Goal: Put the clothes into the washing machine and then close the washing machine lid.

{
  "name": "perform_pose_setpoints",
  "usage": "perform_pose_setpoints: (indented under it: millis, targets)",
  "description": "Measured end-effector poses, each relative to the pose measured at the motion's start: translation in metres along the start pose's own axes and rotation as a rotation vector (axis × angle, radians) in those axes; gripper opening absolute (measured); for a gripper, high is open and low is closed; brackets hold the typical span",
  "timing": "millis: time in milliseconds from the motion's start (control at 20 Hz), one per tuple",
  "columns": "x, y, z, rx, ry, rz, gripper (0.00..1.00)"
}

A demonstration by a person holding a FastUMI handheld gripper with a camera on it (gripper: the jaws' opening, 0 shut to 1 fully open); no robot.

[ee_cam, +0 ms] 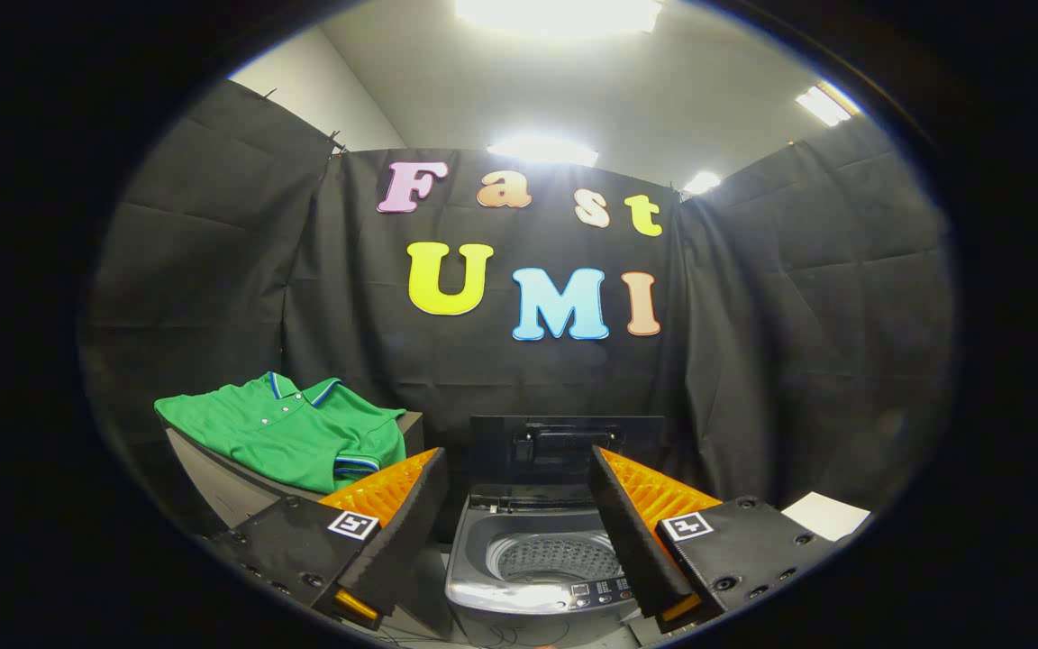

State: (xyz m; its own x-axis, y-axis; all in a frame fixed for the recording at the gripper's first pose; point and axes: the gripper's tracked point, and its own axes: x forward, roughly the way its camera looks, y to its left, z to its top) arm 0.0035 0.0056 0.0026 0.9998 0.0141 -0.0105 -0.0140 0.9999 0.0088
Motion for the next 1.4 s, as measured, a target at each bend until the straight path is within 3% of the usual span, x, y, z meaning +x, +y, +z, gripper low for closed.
perform_pose_setpoints:
  millis: [500,900,1400]
  targets:
    - [0.010,-0.002,0.001,0.020,0.023,-0.006,0.98]
    - [0.035,0.037,0.030,0.025,0.028,0.080,0.98]
    - [0.069,0.120,0.058,0.025,0.043,0.216,0.98]
